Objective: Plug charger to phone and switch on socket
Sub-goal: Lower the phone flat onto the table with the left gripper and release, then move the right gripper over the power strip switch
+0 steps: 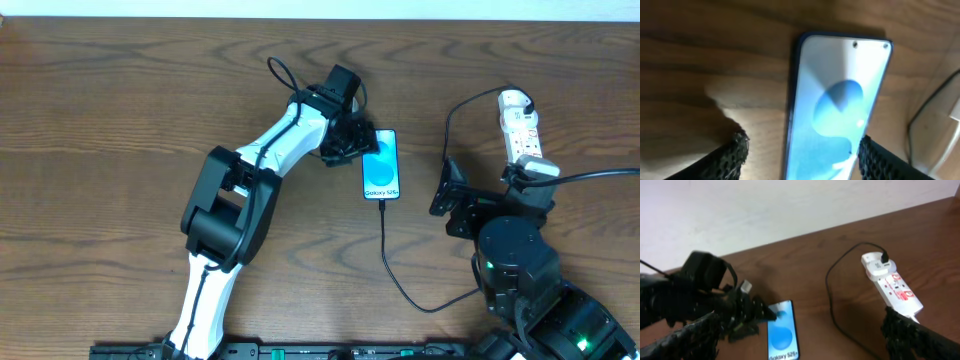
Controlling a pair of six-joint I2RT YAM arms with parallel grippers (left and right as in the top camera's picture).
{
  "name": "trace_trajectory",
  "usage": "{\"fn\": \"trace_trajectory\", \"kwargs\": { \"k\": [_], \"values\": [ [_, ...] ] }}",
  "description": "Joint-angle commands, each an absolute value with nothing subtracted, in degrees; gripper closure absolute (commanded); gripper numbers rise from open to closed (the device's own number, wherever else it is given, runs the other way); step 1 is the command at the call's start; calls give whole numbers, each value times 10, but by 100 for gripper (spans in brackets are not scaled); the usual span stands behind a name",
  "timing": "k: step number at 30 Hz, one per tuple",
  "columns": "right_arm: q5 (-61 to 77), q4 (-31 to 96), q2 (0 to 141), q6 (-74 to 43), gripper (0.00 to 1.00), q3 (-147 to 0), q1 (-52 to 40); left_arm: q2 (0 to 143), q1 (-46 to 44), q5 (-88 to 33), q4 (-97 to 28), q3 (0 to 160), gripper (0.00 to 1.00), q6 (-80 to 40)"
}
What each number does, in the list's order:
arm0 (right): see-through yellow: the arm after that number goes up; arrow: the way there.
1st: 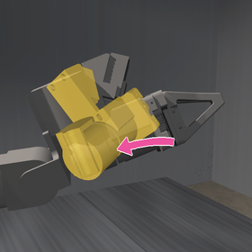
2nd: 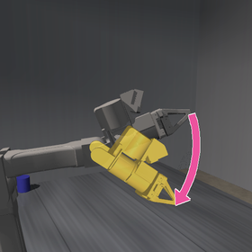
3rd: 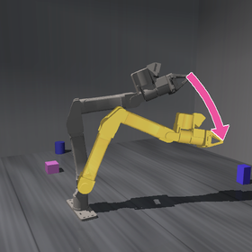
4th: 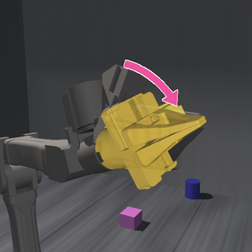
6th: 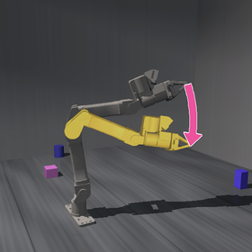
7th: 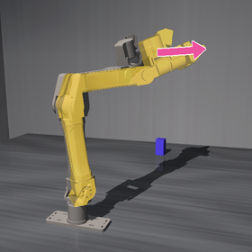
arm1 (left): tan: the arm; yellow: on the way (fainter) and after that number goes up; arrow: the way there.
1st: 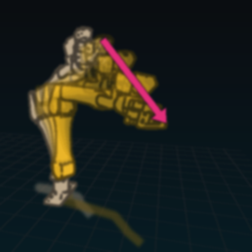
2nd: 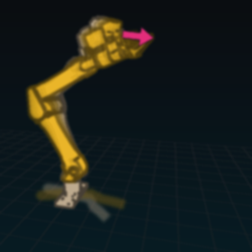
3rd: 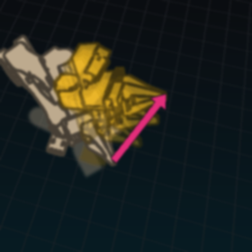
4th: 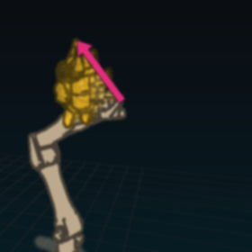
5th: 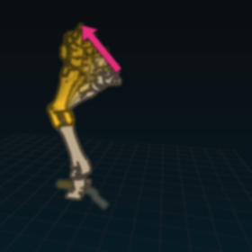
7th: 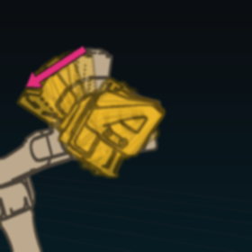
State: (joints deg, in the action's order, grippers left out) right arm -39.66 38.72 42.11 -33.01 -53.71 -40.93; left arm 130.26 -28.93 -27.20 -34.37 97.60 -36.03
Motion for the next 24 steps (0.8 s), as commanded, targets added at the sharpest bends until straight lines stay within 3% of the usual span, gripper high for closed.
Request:
{"fn": "trace_trajectory", "kwargs": {
  "k": [1, 4, 7, 8, 11, 14, 24],
  "values": [
    [-384, 413, 420, -338, 1, -545, -405, 1362, -263, -183, -372, 936, 20, -356],
    [-403, 440, 432, -338, 1, -543, -405, 1348, -234, -187, -399, 936, 20, -356],
    [-408, 457, 456, -338, 19, -543, -401, 1319, -198, -188, -430, 936, 20, -350],
    [-408, 461, 472, -338, 36, -543, -396, 1301, -183, -188, -439, 936, 20, -330],
    [-403, 463, 511, -344, 71, -543, -378, 1239, -143, -187, -463, 936, 20, -271],
    [-383, 471, 559, -394, 99, -543, -343, 1151, -102, -152, -495, 936, 20, -239],
    [-207, 484, 684, -417, 99, -543, -79, 787, 0, -35, -622, 936, 20, -223]
  ]
}}
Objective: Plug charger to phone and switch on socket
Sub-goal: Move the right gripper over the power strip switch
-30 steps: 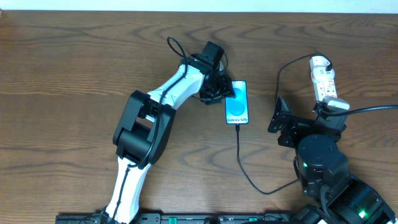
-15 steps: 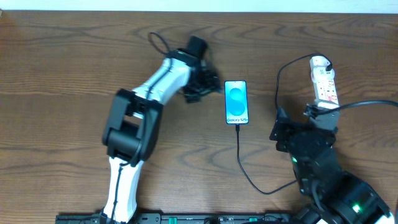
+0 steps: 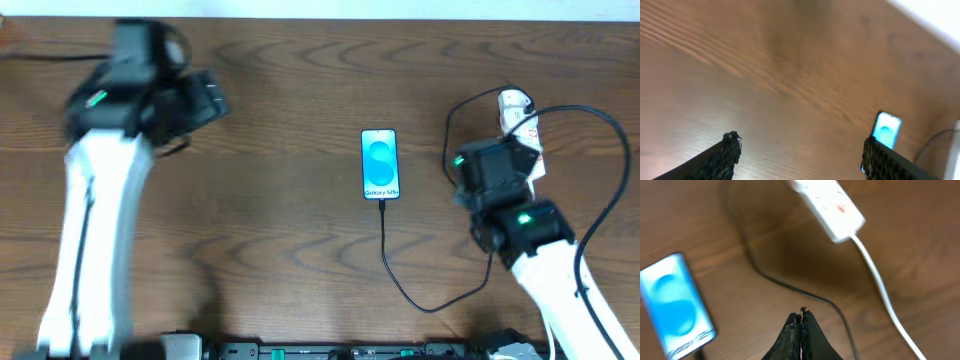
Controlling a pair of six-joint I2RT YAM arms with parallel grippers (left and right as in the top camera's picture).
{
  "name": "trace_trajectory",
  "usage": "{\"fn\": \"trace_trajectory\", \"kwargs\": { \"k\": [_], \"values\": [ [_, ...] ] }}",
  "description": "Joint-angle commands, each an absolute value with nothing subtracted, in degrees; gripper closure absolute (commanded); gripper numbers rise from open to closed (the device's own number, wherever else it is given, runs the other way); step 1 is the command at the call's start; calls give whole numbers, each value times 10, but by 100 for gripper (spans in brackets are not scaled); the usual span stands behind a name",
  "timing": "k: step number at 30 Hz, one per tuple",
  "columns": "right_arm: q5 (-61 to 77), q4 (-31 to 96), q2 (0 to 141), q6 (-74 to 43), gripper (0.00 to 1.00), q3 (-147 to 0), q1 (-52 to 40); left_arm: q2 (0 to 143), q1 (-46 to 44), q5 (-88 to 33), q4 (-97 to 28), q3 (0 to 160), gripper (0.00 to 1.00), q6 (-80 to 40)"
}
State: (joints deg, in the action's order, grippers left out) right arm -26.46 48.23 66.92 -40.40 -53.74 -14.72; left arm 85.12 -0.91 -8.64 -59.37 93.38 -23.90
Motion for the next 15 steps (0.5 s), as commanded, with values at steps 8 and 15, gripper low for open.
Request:
{"fn": "trace_trajectory", "kwargs": {
  "k": [8, 15],
  "values": [
    [-84, 414, 769, -385, 99, -554, 159, 595, 1, 58, -786, 936, 20, -223],
    [-65, 425, 922, -363, 99, -686, 210, 522, 0, 79, -896, 936, 0, -226]
  ]
}}
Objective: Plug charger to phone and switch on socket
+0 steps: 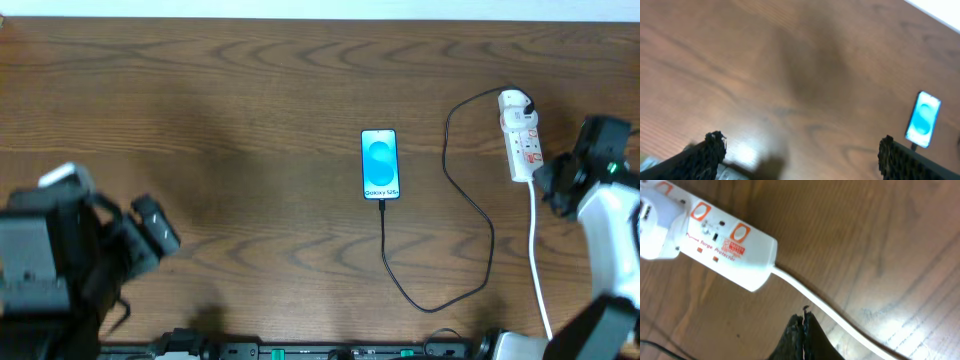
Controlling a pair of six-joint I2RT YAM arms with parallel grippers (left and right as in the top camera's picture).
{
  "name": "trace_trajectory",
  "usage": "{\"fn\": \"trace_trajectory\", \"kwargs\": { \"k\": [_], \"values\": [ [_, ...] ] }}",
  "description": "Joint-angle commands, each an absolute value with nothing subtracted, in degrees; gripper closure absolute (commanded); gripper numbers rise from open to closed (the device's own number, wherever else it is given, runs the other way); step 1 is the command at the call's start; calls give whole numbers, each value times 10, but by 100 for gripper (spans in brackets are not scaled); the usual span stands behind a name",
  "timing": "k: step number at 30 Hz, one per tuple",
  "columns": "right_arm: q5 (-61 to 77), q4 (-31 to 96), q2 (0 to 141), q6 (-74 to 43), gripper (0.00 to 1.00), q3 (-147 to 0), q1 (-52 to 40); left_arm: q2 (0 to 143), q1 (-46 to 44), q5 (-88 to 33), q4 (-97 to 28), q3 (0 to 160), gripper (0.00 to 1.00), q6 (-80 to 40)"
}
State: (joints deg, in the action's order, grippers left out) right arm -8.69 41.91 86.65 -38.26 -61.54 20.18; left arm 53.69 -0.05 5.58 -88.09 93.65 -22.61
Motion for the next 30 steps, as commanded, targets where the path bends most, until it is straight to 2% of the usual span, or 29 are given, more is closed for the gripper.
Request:
{"fn": "trace_trajectory", "kwargs": {
  "k": [1, 6, 13, 30],
  "values": [
    [-68, 432, 945, -363, 99, -710, 210, 517, 0, 79, -900, 936, 0, -228],
    [-65, 496, 1107, -363, 99, -892, 211, 503, 0, 80, -900, 936, 0, -227],
    [-7, 555, 1245, -364, 99, -1049, 211, 501, 0, 80, -900, 936, 0, -227],
    [81, 529, 1304, -394, 99, -1063, 210, 373, 0, 80, -900, 936, 0, -227]
  ]
}}
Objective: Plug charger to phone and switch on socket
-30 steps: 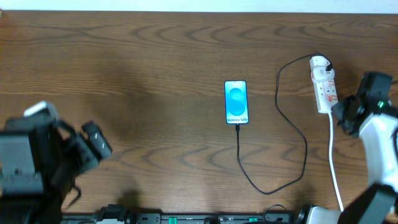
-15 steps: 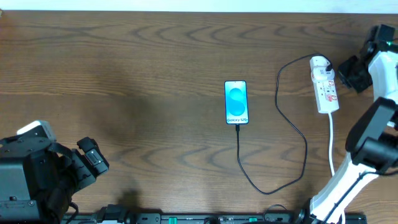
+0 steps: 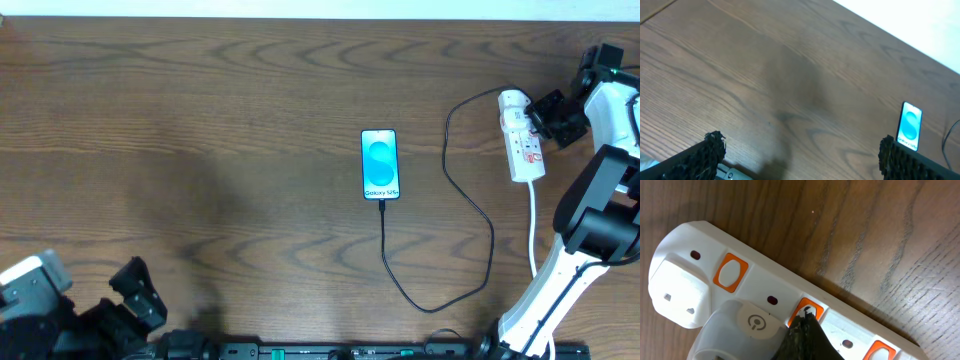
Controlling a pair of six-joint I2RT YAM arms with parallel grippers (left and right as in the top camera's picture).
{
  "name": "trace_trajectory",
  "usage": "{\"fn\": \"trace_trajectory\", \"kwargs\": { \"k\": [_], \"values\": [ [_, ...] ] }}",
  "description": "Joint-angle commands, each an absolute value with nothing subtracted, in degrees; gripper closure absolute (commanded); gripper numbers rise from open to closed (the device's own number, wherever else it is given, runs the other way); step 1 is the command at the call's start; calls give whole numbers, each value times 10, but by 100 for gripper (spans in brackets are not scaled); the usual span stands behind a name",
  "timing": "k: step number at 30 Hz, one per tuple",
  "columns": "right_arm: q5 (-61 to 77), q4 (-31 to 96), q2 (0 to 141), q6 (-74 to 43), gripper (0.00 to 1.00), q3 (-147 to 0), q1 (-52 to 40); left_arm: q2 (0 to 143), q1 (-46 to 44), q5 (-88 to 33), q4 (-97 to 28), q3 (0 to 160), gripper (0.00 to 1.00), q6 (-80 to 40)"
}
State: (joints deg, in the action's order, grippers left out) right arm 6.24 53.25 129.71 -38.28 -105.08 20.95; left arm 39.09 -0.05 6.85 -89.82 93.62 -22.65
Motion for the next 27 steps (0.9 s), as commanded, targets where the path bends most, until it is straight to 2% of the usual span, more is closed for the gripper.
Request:
{"fn": "trace_trajectory", "kwargs": {
  "k": [1, 19, 27],
  "values": [
    [81, 529, 1304, -394, 99, -1063, 210, 368, 0, 80, -900, 936, 0, -227],
    [107, 533, 1348, -389, 99, -1061, 130, 343, 0, 80, -900, 936, 0, -227],
    [18, 556, 1241, -355, 99, -1061, 155, 327, 0, 80, -900, 936, 0, -227]
  ]
}}
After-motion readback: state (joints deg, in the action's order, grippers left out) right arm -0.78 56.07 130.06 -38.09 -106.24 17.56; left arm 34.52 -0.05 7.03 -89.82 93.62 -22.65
